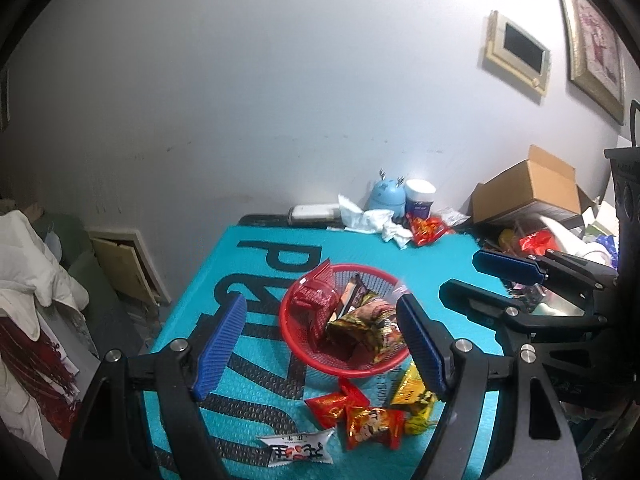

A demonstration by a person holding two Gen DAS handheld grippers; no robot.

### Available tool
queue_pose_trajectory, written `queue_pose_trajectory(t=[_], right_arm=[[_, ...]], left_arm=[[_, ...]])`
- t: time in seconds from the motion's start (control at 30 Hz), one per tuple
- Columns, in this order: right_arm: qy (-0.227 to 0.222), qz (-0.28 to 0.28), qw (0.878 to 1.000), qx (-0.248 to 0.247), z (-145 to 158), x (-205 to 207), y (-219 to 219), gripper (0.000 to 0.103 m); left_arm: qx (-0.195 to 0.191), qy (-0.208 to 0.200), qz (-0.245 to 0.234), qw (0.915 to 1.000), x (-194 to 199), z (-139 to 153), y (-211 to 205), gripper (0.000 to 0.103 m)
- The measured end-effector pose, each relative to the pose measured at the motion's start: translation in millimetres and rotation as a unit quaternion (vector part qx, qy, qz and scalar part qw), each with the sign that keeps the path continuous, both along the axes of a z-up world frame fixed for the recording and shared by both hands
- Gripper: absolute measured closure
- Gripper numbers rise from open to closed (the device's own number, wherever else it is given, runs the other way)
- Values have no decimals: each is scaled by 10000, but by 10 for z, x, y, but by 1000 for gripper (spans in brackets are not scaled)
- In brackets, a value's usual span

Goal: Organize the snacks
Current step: 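Move the left tool to the white peanut packet while the right tool reaches the yellow lollipop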

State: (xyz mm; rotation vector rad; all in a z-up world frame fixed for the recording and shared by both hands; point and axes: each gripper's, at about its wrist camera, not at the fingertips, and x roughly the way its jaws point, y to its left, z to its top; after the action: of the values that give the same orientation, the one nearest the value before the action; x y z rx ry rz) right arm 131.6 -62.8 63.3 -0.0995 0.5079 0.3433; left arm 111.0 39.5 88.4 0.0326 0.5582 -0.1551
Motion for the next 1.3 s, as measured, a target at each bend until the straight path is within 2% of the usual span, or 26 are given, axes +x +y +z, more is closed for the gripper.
queue_pose_trajectory(t=[0.27,0.6,1.0,1.3], right_arm=[[-271,-82,9996,11,163,-429,-37,51],[-374,-267,9989,51,148,-922,-134,40],[-135,-397,9991,86,-70,-1323,-240,40],[313,-366,9988,131,-366,-1337,-216,40]], left_arm=[[43,-239,-74,9997,-380,183,-87,26],[48,-249,-215,9994,-770,185,-236,26],[-105,112,-388,9991,-1070,-95,-362,26],[-233,539,-318,9978,-1098,-391,-310,26]])
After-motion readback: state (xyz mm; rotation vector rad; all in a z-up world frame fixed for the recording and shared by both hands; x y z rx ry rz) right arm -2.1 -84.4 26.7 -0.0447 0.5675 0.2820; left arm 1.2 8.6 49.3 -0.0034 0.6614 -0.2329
